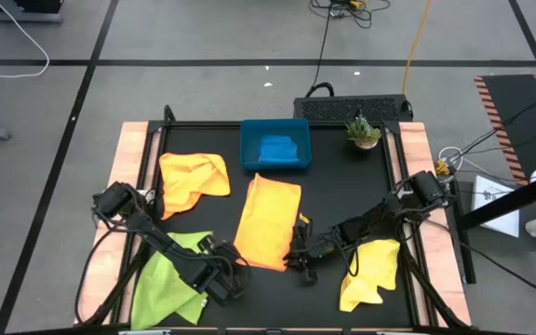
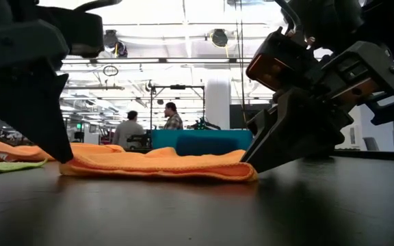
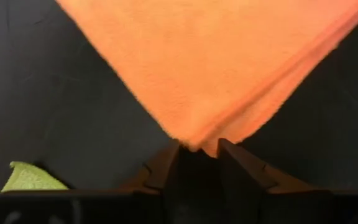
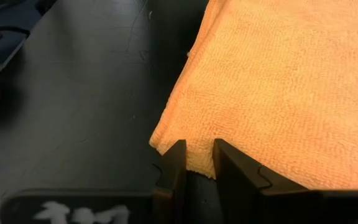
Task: Fold microfiber towels
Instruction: Fold the right orange microfiber cloth
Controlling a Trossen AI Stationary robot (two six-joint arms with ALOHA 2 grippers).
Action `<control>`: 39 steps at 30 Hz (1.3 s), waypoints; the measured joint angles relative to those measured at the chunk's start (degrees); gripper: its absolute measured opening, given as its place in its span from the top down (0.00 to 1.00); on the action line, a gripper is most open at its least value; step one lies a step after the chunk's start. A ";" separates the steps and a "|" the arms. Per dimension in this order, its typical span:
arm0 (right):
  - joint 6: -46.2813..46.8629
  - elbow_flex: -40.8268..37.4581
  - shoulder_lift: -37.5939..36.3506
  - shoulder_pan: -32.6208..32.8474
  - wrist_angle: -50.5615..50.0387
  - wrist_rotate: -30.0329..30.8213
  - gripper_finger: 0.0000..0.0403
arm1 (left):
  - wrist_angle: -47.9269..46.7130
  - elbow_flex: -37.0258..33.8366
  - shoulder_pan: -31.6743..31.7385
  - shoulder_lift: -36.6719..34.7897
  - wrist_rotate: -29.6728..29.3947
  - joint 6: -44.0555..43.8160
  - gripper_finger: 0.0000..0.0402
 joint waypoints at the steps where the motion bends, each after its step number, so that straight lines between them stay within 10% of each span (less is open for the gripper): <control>1: -0.02 0.00 -0.01 -0.07 -0.04 -0.37 0.82 | -0.01 -0.31 -0.10 0.00 -0.36 -0.76 0.67; 15: -0.20 -0.02 0.02 -0.12 -0.11 -0.45 0.82 | 2.82 -2.02 -0.05 0.00 -1.93 -3.84 0.32; 39: -0.17 -0.04 0.04 -0.14 -0.17 -0.46 0.82 | -4.80 -2.02 1.71 0.02 -4.45 -8.03 0.47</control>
